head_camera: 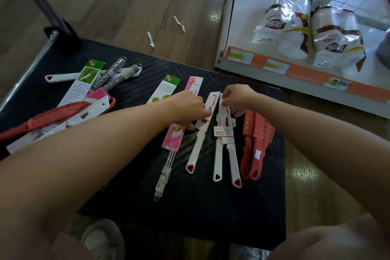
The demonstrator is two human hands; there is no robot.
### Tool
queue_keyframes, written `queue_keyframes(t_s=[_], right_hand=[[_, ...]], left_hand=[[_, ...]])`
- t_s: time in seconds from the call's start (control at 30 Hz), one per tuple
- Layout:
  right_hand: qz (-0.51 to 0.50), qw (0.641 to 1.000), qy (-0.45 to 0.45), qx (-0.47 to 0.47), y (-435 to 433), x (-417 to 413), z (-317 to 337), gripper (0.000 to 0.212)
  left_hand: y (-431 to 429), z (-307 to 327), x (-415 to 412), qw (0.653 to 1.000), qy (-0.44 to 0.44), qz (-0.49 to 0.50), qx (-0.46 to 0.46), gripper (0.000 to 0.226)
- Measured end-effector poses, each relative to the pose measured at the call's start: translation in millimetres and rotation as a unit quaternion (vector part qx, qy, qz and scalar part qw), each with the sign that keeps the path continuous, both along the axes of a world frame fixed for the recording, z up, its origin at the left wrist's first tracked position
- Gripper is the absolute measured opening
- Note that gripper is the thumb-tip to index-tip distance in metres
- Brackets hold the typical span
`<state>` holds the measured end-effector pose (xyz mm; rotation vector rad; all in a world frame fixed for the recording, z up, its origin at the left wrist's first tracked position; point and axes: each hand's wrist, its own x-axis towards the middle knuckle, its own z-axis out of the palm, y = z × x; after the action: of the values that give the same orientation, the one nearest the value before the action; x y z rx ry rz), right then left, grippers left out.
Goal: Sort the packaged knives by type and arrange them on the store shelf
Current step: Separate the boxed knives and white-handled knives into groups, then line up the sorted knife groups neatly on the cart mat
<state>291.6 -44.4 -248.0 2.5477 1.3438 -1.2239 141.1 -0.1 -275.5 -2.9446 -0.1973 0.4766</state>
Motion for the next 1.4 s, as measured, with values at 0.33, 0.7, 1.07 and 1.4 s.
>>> queue_keyframes(t_s=[0.33,0.7,1.07,1.4], right_hand=[[-0.055,0.997,-0.006,0.051,-10.9,-3.2,-13.7,0.032],[-0.046,0.997,-0.042,0.048,-8.1,-0.1,-15.9,0.033],[0.119,0.973,-0.143,0.137,32.0,-21.3,1.7,0.043],[0.201,0.959,-0.118,0.160,61.7,-63.9,-5.7,0.044]], left_hand=[[-15.4,-3.2,11.4,0.999,-0.026,0.030,0.021,0.052],[-22.8,-0.8,16.0,0.998,-0.021,0.061,0.016,0.053],[11.5,25.2,-21.8,0.990,-0.007,0.137,0.027,0.050],[49.5,33.0,-119.5,0.944,0.019,0.329,0.025,0.045]])
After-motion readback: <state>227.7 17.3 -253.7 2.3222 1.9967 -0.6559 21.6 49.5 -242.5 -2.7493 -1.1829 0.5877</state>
